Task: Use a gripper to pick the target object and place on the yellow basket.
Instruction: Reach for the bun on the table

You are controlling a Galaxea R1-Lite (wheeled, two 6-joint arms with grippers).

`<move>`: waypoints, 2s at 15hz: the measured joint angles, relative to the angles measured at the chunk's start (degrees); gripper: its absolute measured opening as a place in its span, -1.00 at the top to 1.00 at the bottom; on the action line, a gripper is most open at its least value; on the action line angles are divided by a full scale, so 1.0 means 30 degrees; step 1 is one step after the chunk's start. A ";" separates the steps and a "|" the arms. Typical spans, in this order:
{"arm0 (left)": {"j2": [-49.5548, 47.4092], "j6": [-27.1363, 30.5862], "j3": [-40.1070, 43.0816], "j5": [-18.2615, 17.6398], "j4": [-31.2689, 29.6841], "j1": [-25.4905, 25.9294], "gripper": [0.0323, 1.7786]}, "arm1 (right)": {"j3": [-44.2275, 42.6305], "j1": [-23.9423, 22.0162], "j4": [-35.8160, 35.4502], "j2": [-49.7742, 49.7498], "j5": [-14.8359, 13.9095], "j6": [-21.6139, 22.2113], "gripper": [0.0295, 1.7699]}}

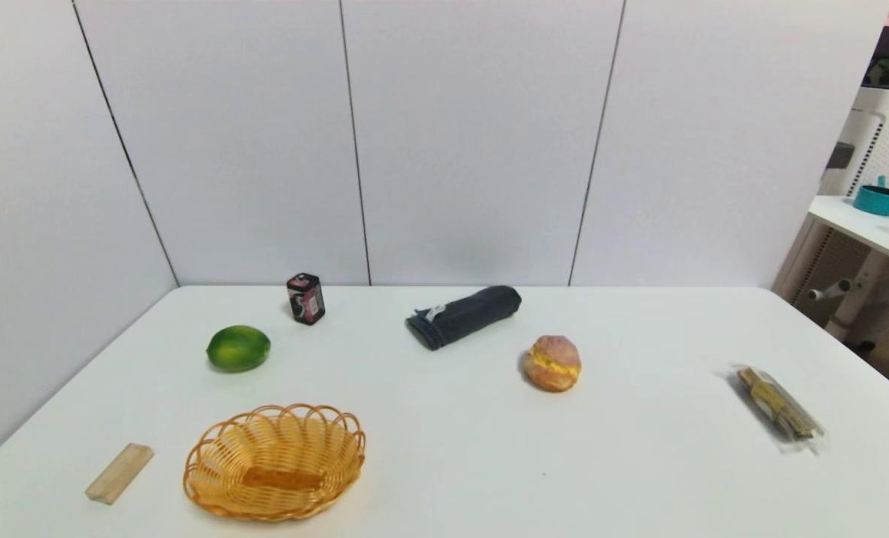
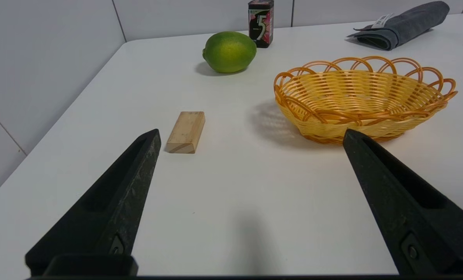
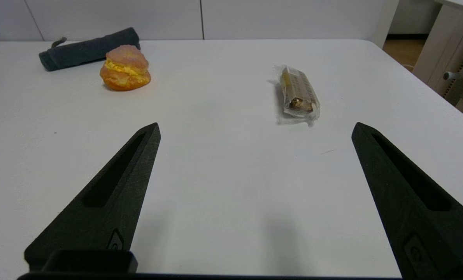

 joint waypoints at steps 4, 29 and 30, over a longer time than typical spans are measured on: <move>0.0000 -0.0008 0.0000 -0.0008 0.0000 0.0000 -0.90 | 0.0000 0.0000 0.0000 0.0000 -0.0004 0.0000 -0.92; 1.5478 0.6038 -1.5043 -0.4949 -0.0829 -0.1764 -0.90 | 0.0000 0.0000 0.0000 0.0000 0.0000 -0.0008 -0.92; 1.7014 0.6624 -1.6413 -0.5835 -0.0784 -0.2016 -0.90 | 0.0000 0.0000 0.0000 0.0000 0.0008 -0.0008 -0.92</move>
